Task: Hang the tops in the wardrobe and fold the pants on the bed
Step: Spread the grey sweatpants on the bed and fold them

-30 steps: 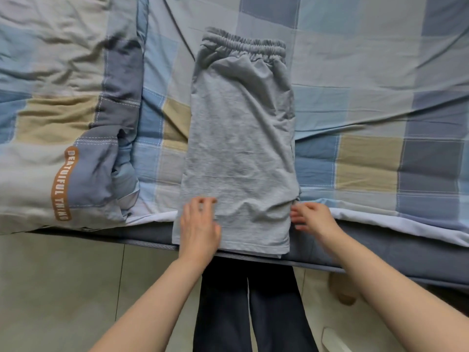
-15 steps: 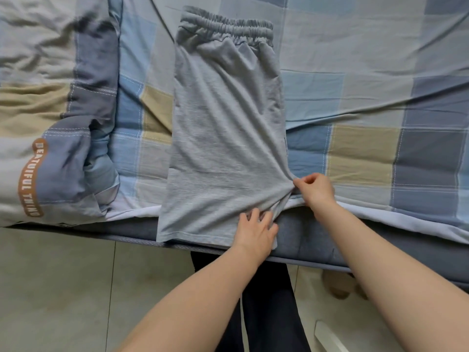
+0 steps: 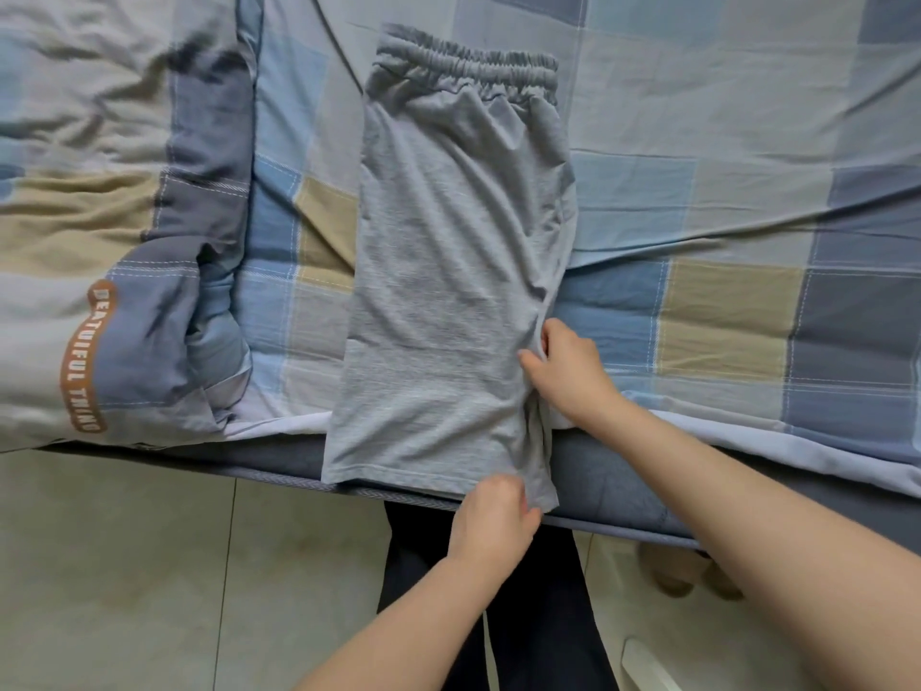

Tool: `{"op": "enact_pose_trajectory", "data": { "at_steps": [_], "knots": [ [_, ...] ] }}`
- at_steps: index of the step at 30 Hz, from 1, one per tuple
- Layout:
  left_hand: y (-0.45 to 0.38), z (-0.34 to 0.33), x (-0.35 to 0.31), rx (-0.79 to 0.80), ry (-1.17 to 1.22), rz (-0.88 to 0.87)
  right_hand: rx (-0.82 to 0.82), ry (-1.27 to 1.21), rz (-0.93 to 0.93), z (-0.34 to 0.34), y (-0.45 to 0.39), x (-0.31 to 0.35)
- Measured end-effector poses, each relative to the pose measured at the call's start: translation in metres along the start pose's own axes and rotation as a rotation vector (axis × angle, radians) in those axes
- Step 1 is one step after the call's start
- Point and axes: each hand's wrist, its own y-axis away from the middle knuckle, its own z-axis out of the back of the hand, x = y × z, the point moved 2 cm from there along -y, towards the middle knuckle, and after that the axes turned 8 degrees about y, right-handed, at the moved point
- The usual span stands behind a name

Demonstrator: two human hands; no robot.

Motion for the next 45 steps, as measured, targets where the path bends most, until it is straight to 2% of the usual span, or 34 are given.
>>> {"op": "enact_pose_trajectory", "data": {
  "at_steps": [4, 8, 11, 12, 14, 16, 18, 20, 22, 23, 25, 26, 28, 31, 34, 38, 40, 42, 43, 45],
  "knots": [
    [0.006, 0.009, 0.021, -0.019, 0.185, 0.192, 0.037, -0.042, 0.054, -0.022, -0.002, 0.022],
    [-0.009, 0.024, 0.022, -0.006, 0.379, 0.353, 0.067, -0.228, -0.077, -0.037, -0.016, 0.024],
    [-0.026, 0.022, 0.016, 0.014, 0.325, 0.393, 0.105, -0.323, -0.059, -0.039, -0.018, 0.018],
    [-0.03, 0.02, 0.014, 0.014, 0.281, 0.389, 0.127, -0.298, 0.023, -0.036, -0.015, 0.015],
    [-0.038, 0.018, 0.016, 0.035, 0.211, 0.403, 0.175, -0.091, 0.316, -0.029, -0.009, 0.01],
    [-0.045, 0.017, 0.026, 0.096, 0.234, 0.402, 0.229, 0.288, 0.689, -0.025, -0.003, 0.004],
    [-0.044, 0.023, 0.035, 0.17, 0.309, 0.378, 0.206, 0.692, 1.005, -0.026, -0.001, -0.014],
    [-0.039, 0.034, 0.048, 0.281, 0.293, 0.274, 0.177, 0.925, 1.135, -0.027, -0.002, -0.027],
    [-0.028, 0.055, 0.064, 0.381, 0.043, 0.03, 0.16, 1.033, 1.183, -0.028, -0.005, -0.036],
    [-0.025, 0.072, 0.073, 0.344, -0.153, -0.187, 0.164, 1.062, 1.202, -0.03, -0.009, -0.038],
    [-0.02, 0.117, 0.095, 0.09, -0.52, -0.708, 0.138, 1.095, 1.239, -0.034, -0.015, -0.041],
    [-0.022, 0.14, 0.11, -0.028, -0.634, -0.899, 0.101, 1.092, 1.252, -0.036, -0.016, -0.042],
    [-0.034, 0.184, 0.145, -0.091, -0.807, -1.057, 0.015, 1.052, 1.258, -0.043, -0.015, -0.041],
    [-0.06, 0.224, 0.161, -0.071, -1.032, -1.062, -0.04, 0.956, 1.191, -0.054, -0.008, -0.04],
    [-0.087, 0.222, 0.151, -0.114, -1.139, -1.067, -0.045, 0.903, 1.116, -0.06, -0.004, -0.038],
    [-0.105, 0.215, 0.143, 0.055, -1.217, -1.069, 0.041, 0.823, 1.028, -0.058, -0.002, -0.035],
    [-0.103, 0.215, 0.134, 0.05, -1.105, -1.023, 0.123, 0.743, 0.996, -0.051, -0.005, -0.034],
    [-0.1, 0.213, 0.129, 0.022, -0.896, -0.917, 0.273, 0.517, 0.912, -0.041, -0.007, -0.027],
    [-0.098, 0.213, 0.126, 0.025, -0.699, -0.825, 0.346, 0.342, 0.807, -0.031, -0.007, -0.019],
    [-0.095, 0.226, 0.109, 0.1, -0.114, -0.461, 0.41, -0.165, 0.455, -0.012, -0.014, -0.005]
  ]
}}
